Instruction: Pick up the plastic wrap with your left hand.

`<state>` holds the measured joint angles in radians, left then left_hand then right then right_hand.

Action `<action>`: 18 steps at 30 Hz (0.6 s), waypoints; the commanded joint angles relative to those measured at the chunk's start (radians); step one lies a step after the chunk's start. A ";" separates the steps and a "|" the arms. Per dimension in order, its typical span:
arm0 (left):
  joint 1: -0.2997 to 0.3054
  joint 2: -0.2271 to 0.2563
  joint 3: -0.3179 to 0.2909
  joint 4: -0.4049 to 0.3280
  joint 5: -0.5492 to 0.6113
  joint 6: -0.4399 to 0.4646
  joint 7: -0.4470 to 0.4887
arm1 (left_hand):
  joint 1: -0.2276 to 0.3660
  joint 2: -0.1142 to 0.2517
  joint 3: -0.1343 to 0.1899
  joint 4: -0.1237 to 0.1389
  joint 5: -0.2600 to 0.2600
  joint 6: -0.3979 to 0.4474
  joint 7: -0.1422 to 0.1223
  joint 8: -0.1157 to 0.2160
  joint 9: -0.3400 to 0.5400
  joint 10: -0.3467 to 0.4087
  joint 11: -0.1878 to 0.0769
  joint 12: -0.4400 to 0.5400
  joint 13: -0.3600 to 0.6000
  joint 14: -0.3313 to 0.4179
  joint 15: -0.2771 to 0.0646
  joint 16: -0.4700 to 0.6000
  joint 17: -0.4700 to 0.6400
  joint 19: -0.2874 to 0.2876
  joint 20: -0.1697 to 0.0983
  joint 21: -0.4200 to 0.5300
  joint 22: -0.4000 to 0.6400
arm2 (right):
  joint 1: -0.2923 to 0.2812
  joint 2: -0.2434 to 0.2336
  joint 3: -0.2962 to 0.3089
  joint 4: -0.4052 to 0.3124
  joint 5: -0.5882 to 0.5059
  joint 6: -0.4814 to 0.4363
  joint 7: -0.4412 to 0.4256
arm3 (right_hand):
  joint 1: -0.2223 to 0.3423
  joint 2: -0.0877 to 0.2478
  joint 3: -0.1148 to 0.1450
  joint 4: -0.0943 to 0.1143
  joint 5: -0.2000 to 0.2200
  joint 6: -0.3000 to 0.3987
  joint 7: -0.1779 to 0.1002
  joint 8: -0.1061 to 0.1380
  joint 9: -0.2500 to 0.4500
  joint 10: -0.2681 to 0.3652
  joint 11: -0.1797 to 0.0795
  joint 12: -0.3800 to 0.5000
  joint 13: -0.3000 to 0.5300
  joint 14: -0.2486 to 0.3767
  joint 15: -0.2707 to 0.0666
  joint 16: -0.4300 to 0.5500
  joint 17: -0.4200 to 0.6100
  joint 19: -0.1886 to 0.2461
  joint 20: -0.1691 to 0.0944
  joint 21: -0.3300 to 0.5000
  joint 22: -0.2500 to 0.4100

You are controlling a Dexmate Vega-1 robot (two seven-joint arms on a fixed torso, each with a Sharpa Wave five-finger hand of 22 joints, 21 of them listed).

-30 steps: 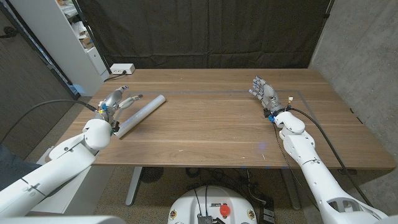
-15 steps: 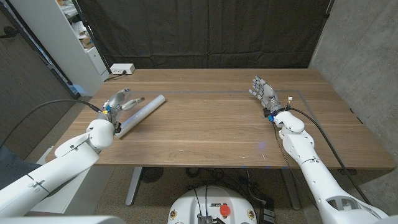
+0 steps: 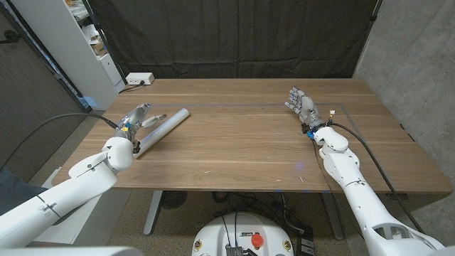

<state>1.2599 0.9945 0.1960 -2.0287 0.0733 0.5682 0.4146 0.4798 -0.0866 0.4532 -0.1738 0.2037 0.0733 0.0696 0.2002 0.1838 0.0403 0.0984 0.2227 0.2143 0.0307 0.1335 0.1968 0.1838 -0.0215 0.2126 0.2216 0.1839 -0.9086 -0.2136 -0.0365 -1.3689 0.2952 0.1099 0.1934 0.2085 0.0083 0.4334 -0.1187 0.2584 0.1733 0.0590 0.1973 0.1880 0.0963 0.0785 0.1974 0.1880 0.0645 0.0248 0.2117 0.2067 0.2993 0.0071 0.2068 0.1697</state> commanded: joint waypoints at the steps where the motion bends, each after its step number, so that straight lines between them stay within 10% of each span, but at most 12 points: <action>1: -0.018 0.006 0.035 0.006 -0.017 0.021 0.012 | 0.010 -0.008 -0.002 0.003 0.007 0.001 0.003 0.004 0.004 -0.003 0.002 0.006 0.003 -0.001 0.010 0.000 0.004 0.005 0.002 -0.003 0.003 | 0.009 0.000 0.002 0.010 0.000 -0.002 0.005 | 0.001 0.010 0.004 -0.003 0.007 0.007 -0.005 0.001 0.004 0.005 0.000 0.001 0.005 0.010 -0.001 0.002 0.005 0.009 -0.001 -0.003 0.002; 18: -0.081 -0.004 0.102 0.054 -0.041 0.041 -0.003 | 0.021 -0.010 -0.003 0.007 0.010 0.014 0.001 0.008 0.004 0.005 0.004 0.011 0.005 0.000 0.006 0.000 0.004 0.002 0.002 -0.007 0.004 | 0.015 0.005 0.003 0.024 0.000 -0.004 0.007 | 0.001 0.010 0.003 -0.004 0.007 0.007 -0.004 0.001 0.004 0.004 0.001 0.001 0.005 0.009 -0.001 0.001 0.005 0.010 -0.001 -0.005 0.002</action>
<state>1.2189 0.9989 0.2550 -2.0044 0.0491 0.5984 0.4269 0.4889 -0.0958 0.4493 -0.1697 0.2071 0.0802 0.0700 0.2002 0.1837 0.0404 0.0982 0.2299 0.2166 0.0307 0.1334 0.1969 0.1838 -0.0216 0.2125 0.2175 0.1838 -0.8979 -0.2111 -0.0346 -1.3520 0.2953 0.1081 0.1979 0.2085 0.0083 0.4335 -0.1186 0.2584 0.1733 0.0590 0.1973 0.1880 0.0963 0.0786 0.1974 0.1880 0.0644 0.0248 0.2117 0.2067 0.2993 0.0071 0.2030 0.1697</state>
